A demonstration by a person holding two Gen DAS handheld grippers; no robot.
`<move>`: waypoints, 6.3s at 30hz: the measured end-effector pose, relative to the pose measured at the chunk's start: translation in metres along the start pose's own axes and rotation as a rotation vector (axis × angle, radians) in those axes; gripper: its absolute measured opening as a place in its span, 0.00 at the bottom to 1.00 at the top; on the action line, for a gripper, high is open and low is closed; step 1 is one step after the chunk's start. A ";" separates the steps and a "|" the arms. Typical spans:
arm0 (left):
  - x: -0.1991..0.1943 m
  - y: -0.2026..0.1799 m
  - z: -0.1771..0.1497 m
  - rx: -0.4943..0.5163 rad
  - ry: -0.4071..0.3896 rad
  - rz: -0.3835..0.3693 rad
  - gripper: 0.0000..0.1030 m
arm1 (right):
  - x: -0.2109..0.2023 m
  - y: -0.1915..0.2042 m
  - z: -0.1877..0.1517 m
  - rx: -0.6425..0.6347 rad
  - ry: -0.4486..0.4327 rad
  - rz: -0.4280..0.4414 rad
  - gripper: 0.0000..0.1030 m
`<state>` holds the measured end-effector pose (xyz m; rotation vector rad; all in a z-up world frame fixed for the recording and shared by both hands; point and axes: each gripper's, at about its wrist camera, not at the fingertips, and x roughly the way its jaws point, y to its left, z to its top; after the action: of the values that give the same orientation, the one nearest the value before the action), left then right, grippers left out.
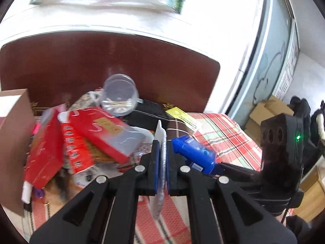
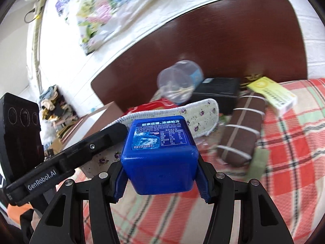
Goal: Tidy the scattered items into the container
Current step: 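Lift the insole and blue container and carry both toward the cardboard box, then open both grippers to drop the insole and blue container into the box, then move both tools back over the cluttered table, then grasp the brown wooden massager with the left gripper while the right gripper approaches the green box, then close the right gripper on the green bottle box while the left gripper holds the massager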
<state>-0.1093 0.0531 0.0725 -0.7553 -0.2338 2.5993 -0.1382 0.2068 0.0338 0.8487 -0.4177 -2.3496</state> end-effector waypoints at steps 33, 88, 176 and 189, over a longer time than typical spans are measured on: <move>-0.243 0.135 0.071 -0.056 -0.327 0.204 0.06 | 0.060 0.286 0.063 -0.302 -0.049 0.215 0.57; -0.178 0.024 0.037 0.049 -0.101 0.170 1.00 | -0.027 0.155 0.011 -0.077 -0.024 -0.049 1.00; 0.137 -0.044 -0.079 0.098 0.334 -0.131 0.61 | -0.027 -0.046 -0.084 0.116 0.107 -0.561 0.30; 0.053 -0.001 -0.106 0.046 0.311 -0.047 0.61 | -0.053 -0.023 -0.101 0.104 0.093 -0.622 0.30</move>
<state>-0.0915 0.0821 -0.0413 -1.1069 -0.0966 2.3922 -0.0493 0.2493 -0.0277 1.2758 -0.2607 -2.8480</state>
